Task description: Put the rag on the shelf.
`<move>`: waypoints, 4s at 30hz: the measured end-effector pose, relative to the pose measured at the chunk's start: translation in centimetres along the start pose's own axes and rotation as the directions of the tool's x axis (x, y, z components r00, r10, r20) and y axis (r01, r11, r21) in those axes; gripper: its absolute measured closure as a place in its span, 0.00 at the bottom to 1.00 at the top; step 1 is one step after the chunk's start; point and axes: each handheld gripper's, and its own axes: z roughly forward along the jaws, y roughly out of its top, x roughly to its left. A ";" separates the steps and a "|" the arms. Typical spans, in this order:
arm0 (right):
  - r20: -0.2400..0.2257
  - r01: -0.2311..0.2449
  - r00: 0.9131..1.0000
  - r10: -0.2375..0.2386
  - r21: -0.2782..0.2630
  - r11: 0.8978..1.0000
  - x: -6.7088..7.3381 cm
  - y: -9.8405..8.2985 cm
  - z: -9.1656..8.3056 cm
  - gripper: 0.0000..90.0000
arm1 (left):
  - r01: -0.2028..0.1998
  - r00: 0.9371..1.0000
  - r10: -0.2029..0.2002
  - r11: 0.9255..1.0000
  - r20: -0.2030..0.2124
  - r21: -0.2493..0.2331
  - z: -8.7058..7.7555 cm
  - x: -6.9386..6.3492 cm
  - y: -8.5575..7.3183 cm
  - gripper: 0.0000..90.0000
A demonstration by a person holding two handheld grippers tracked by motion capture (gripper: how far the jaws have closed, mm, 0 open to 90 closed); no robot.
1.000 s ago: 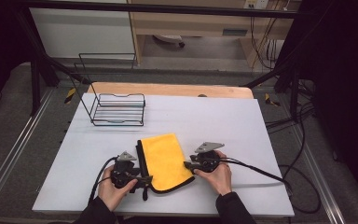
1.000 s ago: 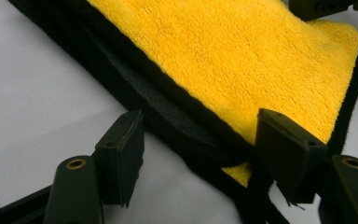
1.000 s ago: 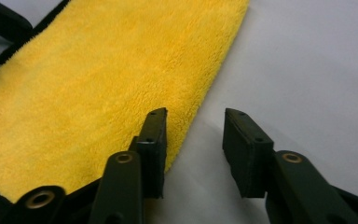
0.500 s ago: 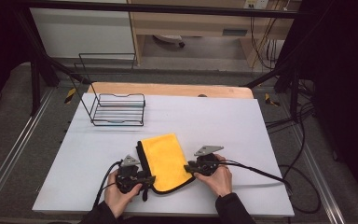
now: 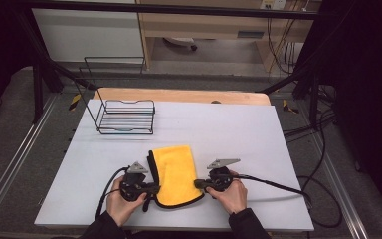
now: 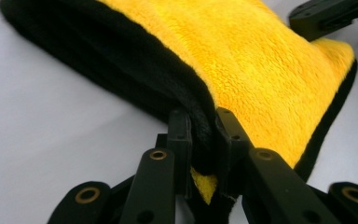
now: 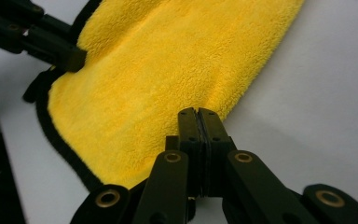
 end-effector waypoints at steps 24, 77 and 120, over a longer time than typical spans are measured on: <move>0.105 0.099 0.991 -0.087 -0.110 0.989 -2.0 1.1 -1.7 0.33 | 0.061 0.988 -0.085 0.982 -0.131 -0.178 -1.2 6.0 4.0 0.22; 0.140 0.050 0.989 -0.040 -0.073 0.996 -4.8 6.7 5.5 0.70 | 0.029 0.989 -0.045 0.992 -0.137 -0.119 3.6 6.6 4.8 0.79; 0.127 0.140 0.986 -0.107 -0.294 0.945 -1.0 7.2 -0.4 0.95 | -0.067 0.996 0.043 0.938 -0.078 -0.339 -2.5 3.6 6.1 0.87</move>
